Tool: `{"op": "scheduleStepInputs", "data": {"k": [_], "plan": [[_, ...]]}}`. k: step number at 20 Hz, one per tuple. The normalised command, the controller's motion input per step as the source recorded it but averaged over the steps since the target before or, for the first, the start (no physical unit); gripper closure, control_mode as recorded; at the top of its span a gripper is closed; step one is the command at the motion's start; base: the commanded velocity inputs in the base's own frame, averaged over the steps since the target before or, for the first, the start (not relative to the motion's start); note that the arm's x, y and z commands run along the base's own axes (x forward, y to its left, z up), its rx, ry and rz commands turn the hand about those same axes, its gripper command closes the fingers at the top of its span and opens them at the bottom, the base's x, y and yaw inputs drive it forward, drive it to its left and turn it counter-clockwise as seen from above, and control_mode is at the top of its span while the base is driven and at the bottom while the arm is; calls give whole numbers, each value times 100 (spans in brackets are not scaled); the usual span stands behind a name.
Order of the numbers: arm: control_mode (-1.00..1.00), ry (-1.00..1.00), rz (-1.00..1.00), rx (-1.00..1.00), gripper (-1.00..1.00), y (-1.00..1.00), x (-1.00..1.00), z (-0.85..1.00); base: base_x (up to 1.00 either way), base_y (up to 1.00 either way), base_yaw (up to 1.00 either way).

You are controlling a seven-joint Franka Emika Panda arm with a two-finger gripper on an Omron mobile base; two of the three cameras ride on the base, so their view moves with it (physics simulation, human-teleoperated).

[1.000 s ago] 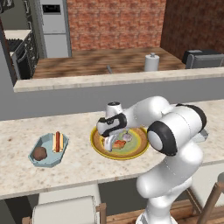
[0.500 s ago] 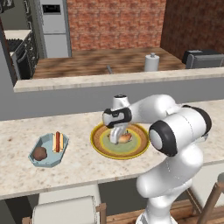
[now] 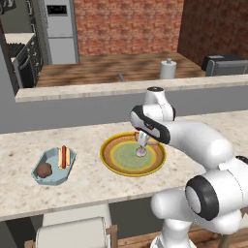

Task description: Place one cooked food and one vegetable from the large plate to each tupperware container.

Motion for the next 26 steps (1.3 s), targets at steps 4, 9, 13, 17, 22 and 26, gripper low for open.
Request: {"op": "scheduleStepInputs", "data": {"k": [4, 9, 13, 17, 22, 26], "plan": [[-100, -6, -24, -5, 100, -83, -1, 57, 0, 0, 0], [-100, -1, -43, 0, 100, -100, 26, 0, 0, 0, 0], [-100, 0, -39, 0, 100, -100, 63, 0, 0, 0, 0], [-100, 0, -32, 1, 100, -100, 81, 0, 0, 0, 0], [-100, 0, -30, 1, 100, -100, 75, -6, 0, 0, 0], [-100, 0, -29, 4, 100, -100, 75, -30, 0, 0, 0]]}}
